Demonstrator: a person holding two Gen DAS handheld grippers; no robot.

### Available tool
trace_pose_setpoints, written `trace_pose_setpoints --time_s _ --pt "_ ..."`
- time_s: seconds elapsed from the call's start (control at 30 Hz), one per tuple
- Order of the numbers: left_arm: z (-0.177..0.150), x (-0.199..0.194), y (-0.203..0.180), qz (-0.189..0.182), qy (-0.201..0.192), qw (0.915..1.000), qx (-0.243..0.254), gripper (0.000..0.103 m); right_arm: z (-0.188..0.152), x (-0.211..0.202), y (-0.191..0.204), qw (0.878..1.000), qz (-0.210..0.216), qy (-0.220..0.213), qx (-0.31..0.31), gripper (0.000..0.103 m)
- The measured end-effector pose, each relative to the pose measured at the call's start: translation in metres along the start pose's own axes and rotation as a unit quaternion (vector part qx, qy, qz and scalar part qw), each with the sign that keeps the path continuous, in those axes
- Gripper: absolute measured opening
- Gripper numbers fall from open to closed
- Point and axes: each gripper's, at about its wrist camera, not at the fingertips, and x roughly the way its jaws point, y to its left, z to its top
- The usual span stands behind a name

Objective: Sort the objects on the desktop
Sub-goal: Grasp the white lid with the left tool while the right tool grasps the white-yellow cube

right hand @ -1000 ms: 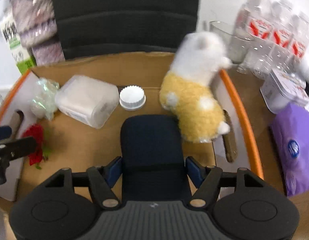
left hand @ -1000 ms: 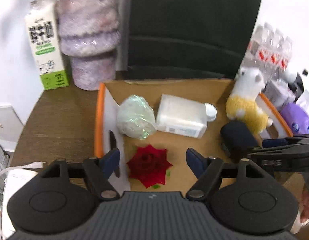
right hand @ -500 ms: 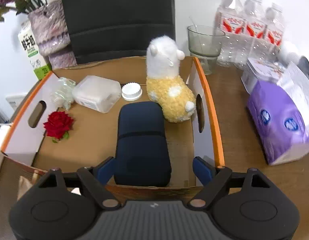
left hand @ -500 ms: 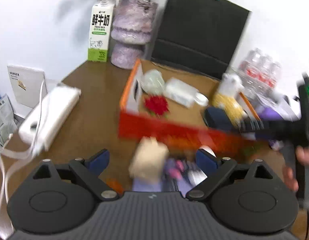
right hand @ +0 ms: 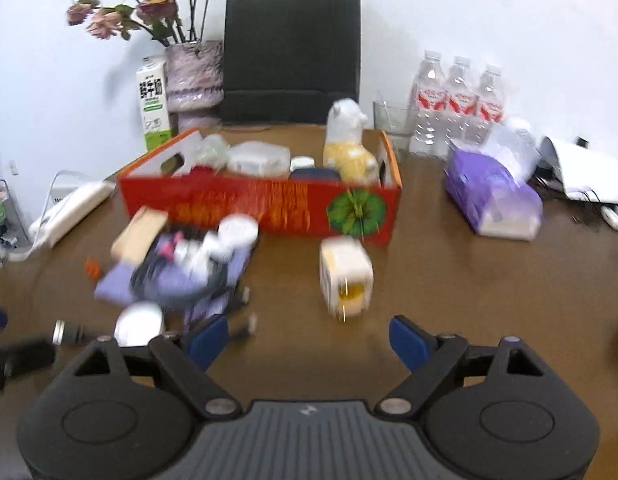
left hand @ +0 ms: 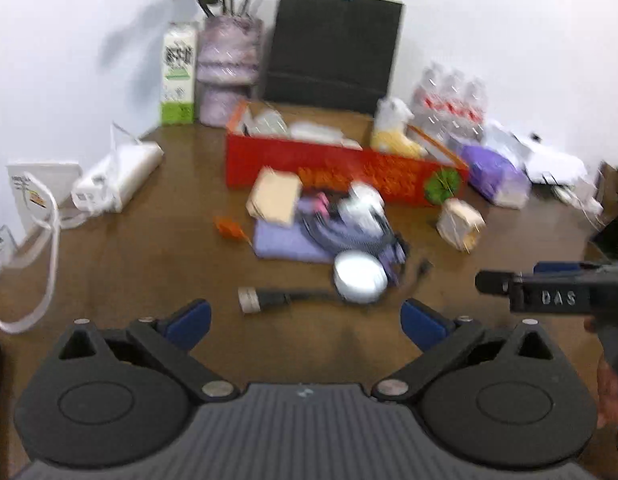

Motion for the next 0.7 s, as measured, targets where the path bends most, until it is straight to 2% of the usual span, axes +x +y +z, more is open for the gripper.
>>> trace_pose_setpoints --time_s 0.07,0.13,0.3,0.53,0.7 --pt "-0.013 0.002 -0.004 -0.016 0.025 0.9995 0.014 0.103 -0.023 -0.01 -0.001 1.0 0.006 0.016 0.013 0.089" --pt "-0.025 0.001 -0.006 -0.02 0.029 0.9992 0.017 0.103 -0.038 -0.019 0.0 1.0 0.007 0.022 0.017 0.089" --pt "-0.032 -0.003 -0.011 -0.007 0.021 0.999 0.04 0.103 -0.063 -0.039 0.01 1.0 -0.002 -0.007 0.001 0.091" --pt "-0.037 0.003 -0.015 0.011 0.037 0.998 0.051 0.103 -0.071 -0.046 0.011 1.0 0.002 -0.024 0.012 0.093" --pt "-0.036 0.003 -0.012 0.004 0.037 0.9982 0.048 0.103 -0.071 -0.045 0.008 0.999 0.003 -0.028 0.027 0.093"
